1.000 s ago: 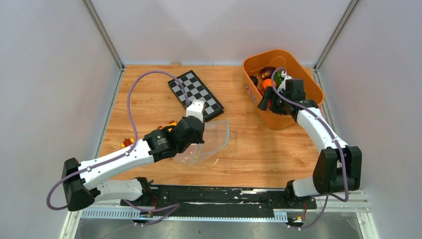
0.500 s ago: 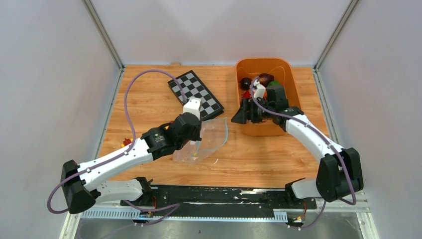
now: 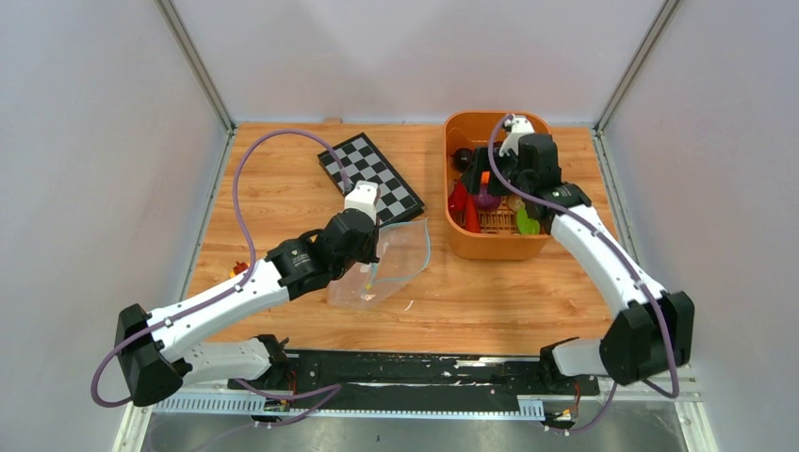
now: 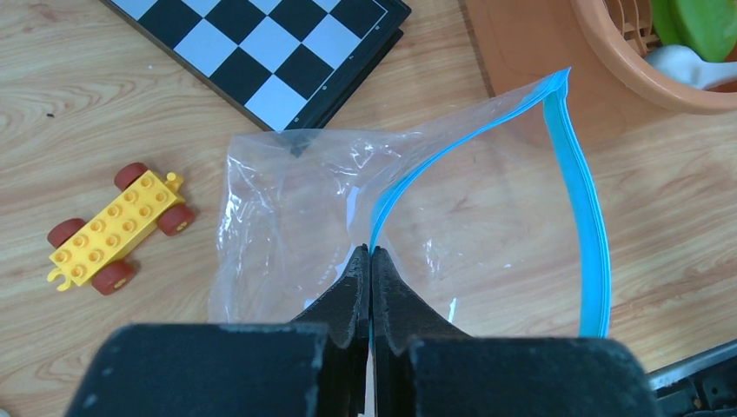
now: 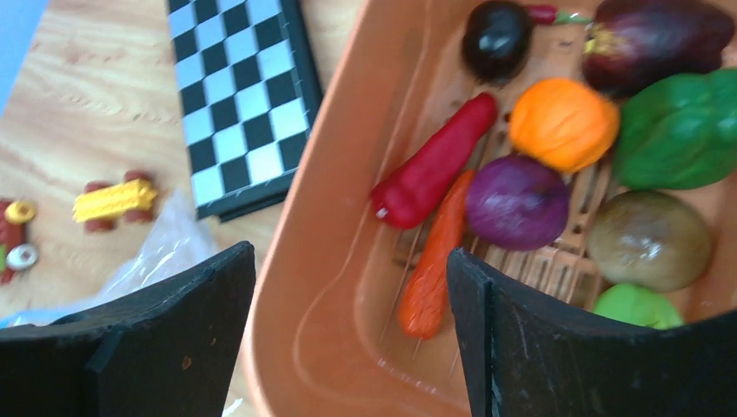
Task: Place the food in the zip-top bag and seal the zipper
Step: Pick up the fake fruit from the bin.
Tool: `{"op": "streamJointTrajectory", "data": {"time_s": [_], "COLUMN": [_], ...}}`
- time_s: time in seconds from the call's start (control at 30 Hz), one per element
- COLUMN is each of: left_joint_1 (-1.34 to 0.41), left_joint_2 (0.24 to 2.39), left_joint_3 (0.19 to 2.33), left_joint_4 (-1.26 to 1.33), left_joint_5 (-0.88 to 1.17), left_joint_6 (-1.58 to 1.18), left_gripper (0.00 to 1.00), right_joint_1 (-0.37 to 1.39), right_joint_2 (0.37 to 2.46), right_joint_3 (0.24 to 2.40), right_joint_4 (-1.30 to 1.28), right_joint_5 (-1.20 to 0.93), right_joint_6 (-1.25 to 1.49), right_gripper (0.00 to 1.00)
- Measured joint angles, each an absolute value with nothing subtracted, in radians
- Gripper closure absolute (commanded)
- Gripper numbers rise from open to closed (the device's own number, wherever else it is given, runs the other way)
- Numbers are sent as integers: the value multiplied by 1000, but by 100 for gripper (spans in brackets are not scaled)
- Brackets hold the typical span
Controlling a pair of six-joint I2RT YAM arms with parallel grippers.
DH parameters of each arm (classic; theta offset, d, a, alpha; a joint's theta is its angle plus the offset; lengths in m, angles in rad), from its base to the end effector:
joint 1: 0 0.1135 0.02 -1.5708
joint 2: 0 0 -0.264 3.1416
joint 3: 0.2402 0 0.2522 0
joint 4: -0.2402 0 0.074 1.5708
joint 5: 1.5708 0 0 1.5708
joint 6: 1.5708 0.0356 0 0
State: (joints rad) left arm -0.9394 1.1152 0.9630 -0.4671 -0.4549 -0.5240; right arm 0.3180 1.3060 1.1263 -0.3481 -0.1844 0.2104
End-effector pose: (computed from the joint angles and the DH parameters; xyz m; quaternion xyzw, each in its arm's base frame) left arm 0.1551 -0.1856 0.3112 0.0775 0.8687 -0.1490 0.4659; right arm 0.2799 0.0990 0.3287 -0.0922 0.8597 0.2066 0.4580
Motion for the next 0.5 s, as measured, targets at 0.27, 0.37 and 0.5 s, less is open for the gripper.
{"op": "streamJointTrajectory", "data": {"time_s": [0.27,0.37,0.5], "left_joint_1": [-927,-926,-926], "left_joint_2": [1118,1118,1118], "left_joint_3": [963,961,954], "left_joint_4": [-467,-464,-453], "left_joint_5": [-444,-434,-414], "left_joint_6": [-511,-511,-510], "left_gripper": [100,100,100], "right_joint_1": [250,229,216], "right_joint_2": [1696,1832,1995], "right_joint_3": [1432,1539,1691], "right_joint_4": [-346,-374,-406], "right_joint_5": [-106,-111,-139], "right_joint_6": [178,171,154], "right_gripper": [23,22,20]}}
